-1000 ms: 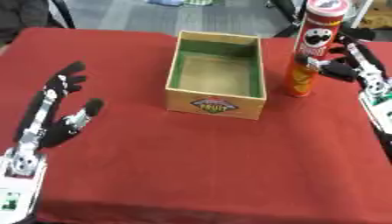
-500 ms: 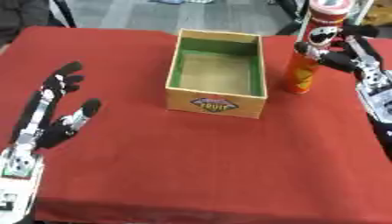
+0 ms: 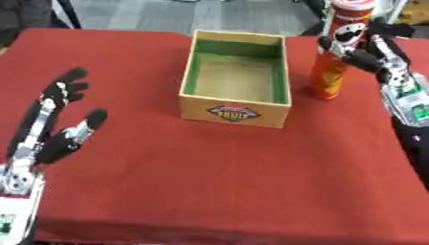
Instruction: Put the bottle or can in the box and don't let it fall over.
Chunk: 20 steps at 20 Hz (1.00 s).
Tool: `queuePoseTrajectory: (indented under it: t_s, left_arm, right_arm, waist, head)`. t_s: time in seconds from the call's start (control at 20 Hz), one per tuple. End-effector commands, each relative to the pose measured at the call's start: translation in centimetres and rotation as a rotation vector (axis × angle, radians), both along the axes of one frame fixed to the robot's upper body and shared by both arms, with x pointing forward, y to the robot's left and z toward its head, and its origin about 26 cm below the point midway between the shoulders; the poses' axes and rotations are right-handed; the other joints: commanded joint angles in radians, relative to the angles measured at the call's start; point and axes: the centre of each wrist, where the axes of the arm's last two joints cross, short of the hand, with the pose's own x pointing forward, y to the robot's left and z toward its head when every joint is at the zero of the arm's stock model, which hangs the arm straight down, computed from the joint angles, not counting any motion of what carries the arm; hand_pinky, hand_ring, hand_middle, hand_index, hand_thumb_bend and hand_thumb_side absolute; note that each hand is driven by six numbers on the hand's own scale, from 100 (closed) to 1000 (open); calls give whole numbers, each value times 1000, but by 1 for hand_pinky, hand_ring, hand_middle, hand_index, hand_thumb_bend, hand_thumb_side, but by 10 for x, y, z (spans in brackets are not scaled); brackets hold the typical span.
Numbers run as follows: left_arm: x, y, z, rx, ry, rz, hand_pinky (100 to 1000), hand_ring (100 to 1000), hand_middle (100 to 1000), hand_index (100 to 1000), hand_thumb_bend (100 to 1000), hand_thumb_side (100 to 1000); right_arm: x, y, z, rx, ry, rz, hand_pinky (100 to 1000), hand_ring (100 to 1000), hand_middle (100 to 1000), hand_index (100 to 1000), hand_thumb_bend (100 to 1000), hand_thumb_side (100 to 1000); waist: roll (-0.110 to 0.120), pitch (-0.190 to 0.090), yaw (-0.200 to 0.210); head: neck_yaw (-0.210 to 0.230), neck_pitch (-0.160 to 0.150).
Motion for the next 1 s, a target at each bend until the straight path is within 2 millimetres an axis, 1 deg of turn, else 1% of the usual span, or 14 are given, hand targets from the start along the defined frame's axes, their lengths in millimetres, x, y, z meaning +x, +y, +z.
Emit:
queuePoseTrajectory:
  t_s: [0.05, 0.2, 0.4, 0.45, 0.5, 0.55, 0.6, 0.65, 0.7, 0.75, 0.8, 0.85, 0.95, 1.0]
  left_arm:
    - [2, -2, 9, 4, -30, -14, 866, 877, 899, 975, 638, 770]
    - [2, -2, 10, 3, -30, -16, 866, 877, 899, 975, 637, 770]
    - [2, -3, 10, 3, -31, -20, 866, 877, 899, 975, 635, 771]
    - [2, -3, 10, 3, -31, -21, 866, 877, 899, 975, 635, 771]
    - [3, -3, 10, 3, -30, -21, 866, 877, 899, 975, 635, 771]
    - [3, -3, 10, 3, -30, -22, 866, 877, 898, 975, 633, 772]
    - [3, -3, 10, 3, -30, -22, 866, 877, 898, 974, 633, 772]
    - [3, -3, 10, 3, -30, -23, 866, 877, 897, 974, 629, 772]
    - [3, -3, 10, 3, -30, -23, 866, 877, 897, 975, 629, 772]
    - [3, -3, 10, 2, -30, -23, 865, 876, 897, 975, 627, 773]
    - [3, -4, 10, 2, -30, -23, 865, 876, 897, 975, 627, 773]
    - [3, -4, 10, 2, -30, -23, 865, 875, 896, 974, 626, 773]
    - [3, -3, 10, 1, -29, -23, 864, 874, 896, 975, 621, 775]
    - [3, -3, 10, 1, -29, -23, 864, 874, 896, 975, 621, 775]
  right_arm:
    - [4, -1, 14, 39, -39, -14, 824, 875, 884, 1000, 634, 507]
    - [5, 1, 12, 73, -39, -31, 823, 874, 859, 967, 594, 454]
    - [7, 3, 9, 110, -39, -80, 829, 873, 789, 884, 476, 341]
    - [7, 3, 8, 116, -39, -96, 827, 868, 763, 847, 431, 289]
    - [8, 3, 7, 121, -39, -112, 826, 866, 755, 834, 416, 271]
    - [8, 2, 6, 127, -37, -131, 820, 855, 712, 778, 353, 194]
    - [8, 2, 5, 133, -37, -149, 818, 851, 697, 764, 335, 172]
    - [9, 1, 4, 139, -37, -171, 807, 828, 615, 686, 248, 100]
    - [9, 1, 4, 145, -39, -192, 806, 825, 609, 678, 238, 100]
    - [9, 0, 3, 150, -41, -213, 794, 802, 552, 617, 149, 100]
    - [9, 0, 3, 155, -45, -235, 792, 799, 545, 609, 136, 100]
    - [9, 0, 3, 159, -49, -255, 777, 766, 487, 539, 100, 100]
    - [9, -2, 3, 181, -65, -321, 755, 726, 426, 471, 100, 100]
    - [9, -3, 4, 193, -76, -352, 752, 717, 414, 459, 100, 100]
  waist:
    - [13, 4, 3]
    - [13, 4, 5]
    - [13, 5, 9]
    - [13, 5, 10]
    - [13, 5, 11]
    - [12, 5, 12]
    - [12, 6, 13]
    - [12, 6, 14]
    - [12, 6, 15]
    - [12, 6, 16]
    - [12, 6, 17]
    - [12, 6, 17]
    - [11, 6, 18]
    - [11, 6, 18]
  head:
    - [-6, -11]
    - [-9, -11]
    - [-15, -13]
    - [-17, -13]
    - [-18, -14]
    - [-19, -14]
    - [-20, -14]
    - [-22, -15]
    - [-23, -16]
    - [-24, -16]
    - [-25, -16]
    - [-25, -16]
    - [-26, -17]
    - [-27, -18]
